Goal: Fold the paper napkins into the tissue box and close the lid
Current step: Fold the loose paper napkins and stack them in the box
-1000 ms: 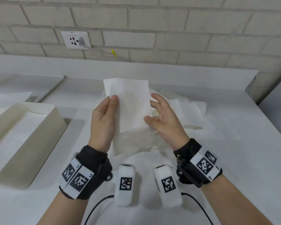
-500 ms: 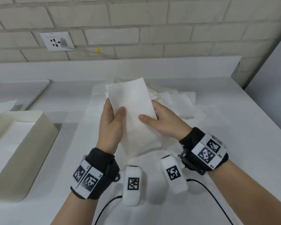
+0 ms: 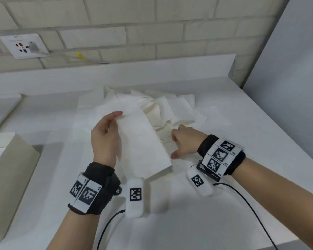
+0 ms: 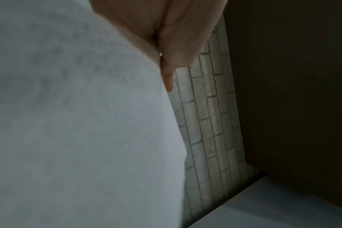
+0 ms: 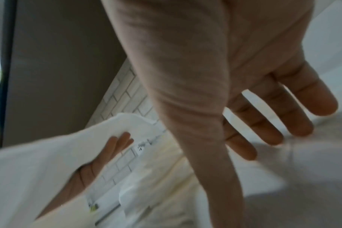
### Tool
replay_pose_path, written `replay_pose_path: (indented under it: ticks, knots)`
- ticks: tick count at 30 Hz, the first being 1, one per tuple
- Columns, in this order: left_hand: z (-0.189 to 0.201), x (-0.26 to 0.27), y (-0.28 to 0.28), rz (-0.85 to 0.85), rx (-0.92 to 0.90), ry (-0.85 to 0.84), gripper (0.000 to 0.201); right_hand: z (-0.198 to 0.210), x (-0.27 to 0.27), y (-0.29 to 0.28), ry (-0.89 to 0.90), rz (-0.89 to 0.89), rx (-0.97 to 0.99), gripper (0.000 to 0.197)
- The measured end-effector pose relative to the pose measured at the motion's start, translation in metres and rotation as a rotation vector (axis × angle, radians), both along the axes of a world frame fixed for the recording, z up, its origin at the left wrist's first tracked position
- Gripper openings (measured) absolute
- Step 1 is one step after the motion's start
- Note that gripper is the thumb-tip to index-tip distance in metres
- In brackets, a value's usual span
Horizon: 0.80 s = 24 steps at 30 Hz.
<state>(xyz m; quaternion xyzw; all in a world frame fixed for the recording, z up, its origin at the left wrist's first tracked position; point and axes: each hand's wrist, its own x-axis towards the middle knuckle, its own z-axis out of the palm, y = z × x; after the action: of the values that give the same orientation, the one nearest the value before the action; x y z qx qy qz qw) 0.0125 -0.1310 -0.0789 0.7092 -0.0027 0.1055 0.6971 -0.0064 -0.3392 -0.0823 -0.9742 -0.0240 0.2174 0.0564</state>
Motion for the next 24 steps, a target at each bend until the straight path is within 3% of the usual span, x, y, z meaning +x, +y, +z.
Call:
replay_pose_path:
  ticks: [3,6,12,15,19,22,24]
  knots:
    - [-0.002,0.002,0.002,-0.002,-0.025,0.037,0.032,-0.002,0.002,0.006,-0.009,0.035,-0.07,0.078]
    - [-0.003,0.003,0.009,-0.009,-0.03,0.065,0.027,-0.001,0.004,0.013,-0.001,0.067,-0.126,0.086]
    - [0.001,-0.001,0.019,-0.001,-0.027,0.082,0.044,0.0,0.007,0.019,-0.031,0.127,-0.135,0.065]
    - [0.002,-0.001,0.022,0.016,-0.022,0.071,0.045,0.002,0.008,0.017,-0.087,0.2,-0.201,0.068]
    - [0.001,-0.001,0.027,0.026,-0.017,0.048,0.045,-0.006,0.005,0.015,-0.217,0.284,-0.34,0.067]
    - [0.0,-0.002,0.029,0.028,-0.013,0.047,0.045,-0.002,0.009,0.016,-0.337,0.297,-0.349,0.051]
    - [-0.001,-0.003,0.03,0.034,-0.014,0.045,0.045,0.004,0.01,0.018,-0.512,0.335,-0.323,0.043]
